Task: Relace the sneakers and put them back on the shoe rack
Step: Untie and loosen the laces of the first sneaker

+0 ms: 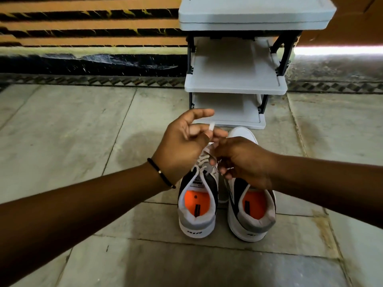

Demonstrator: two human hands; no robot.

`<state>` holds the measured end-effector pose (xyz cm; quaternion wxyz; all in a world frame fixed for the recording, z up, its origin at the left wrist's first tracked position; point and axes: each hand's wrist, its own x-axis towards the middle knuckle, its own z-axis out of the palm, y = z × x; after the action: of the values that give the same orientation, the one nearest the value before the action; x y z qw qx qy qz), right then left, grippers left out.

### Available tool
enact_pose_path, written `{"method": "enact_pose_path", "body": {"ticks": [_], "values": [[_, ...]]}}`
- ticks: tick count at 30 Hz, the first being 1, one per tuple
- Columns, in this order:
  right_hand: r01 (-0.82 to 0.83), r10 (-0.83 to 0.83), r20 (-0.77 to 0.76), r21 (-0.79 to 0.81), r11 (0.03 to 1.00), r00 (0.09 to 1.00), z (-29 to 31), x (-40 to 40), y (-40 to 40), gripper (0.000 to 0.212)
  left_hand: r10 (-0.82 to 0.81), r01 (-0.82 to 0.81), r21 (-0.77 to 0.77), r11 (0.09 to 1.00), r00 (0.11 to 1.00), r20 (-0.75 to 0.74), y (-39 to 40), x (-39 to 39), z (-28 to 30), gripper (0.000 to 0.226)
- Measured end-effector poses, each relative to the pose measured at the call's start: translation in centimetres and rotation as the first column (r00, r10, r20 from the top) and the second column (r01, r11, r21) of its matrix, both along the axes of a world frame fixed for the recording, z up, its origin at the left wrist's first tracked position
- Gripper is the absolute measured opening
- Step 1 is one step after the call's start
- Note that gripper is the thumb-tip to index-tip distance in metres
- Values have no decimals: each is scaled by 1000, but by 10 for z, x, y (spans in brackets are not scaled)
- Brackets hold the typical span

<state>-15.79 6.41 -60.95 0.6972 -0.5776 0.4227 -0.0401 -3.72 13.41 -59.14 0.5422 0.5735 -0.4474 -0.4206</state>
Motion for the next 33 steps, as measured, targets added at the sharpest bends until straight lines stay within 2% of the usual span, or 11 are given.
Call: {"method": "enact_pose_path", "body": {"ticks": [3, 7, 10, 15, 18, 21, 22, 25, 29, 31, 33], "values": [[-101, 101, -3, -114, 988, 995, 1, 1, 1, 12, -67, 68, -12, 998, 997, 39, -2, -5, -2, 38], [-86, 90, 16, -163, 983, 996, -1, 0, 1, 15, -106, 105, 26, 994, 992, 71, -3, -9, -2, 43], [-53, 60, 42, -148, 988, 997, -2, -4, -2, 15, -120, 114, 39, 993, 963, 241, 1, -5, -4, 51], [-118, 139, 112, -176, 977, 984, 3, -5, -2, 25, -216, 238, 15, 971, 850, 481, 8, -6, 1, 50], [-109, 133, 128, -185, 977, 983, 5, -5, -5, 29, -201, 267, -7, 964, 746, 635, 5, 2, 5, 50], [-95, 122, 127, -201, 975, 984, 6, -5, -9, 15, -171, 268, -21, 963, 672, 720, 6, 15, -2, 49], [-85, 110, 119, -193, 978, 987, 6, -4, -10, 11, -165, 255, -19, 967, 678, 716, 8, 19, -6, 49], [-42, 58, 94, -162, 986, 994, 5, -4, -14, 19, -139, 218, -23, 976, 698, 702, 12, 28, -18, 41], [-40, 55, 85, -177, 983, 995, 7, -4, -13, 9, -119, 178, -20, 984, 733, 670, 16, 35, -23, 25], [-42, 58, 82, -189, 981, 995, 8, -4, -14, 9, -143, 128, 65, 990, 838, 527, 16, 36, -20, 20], [-46, 63, 82, -192, 980, 995, 10, -4, -15, 9, -199, 157, 177, 972, 945, 259, 14, 32, -16, 21]]}}
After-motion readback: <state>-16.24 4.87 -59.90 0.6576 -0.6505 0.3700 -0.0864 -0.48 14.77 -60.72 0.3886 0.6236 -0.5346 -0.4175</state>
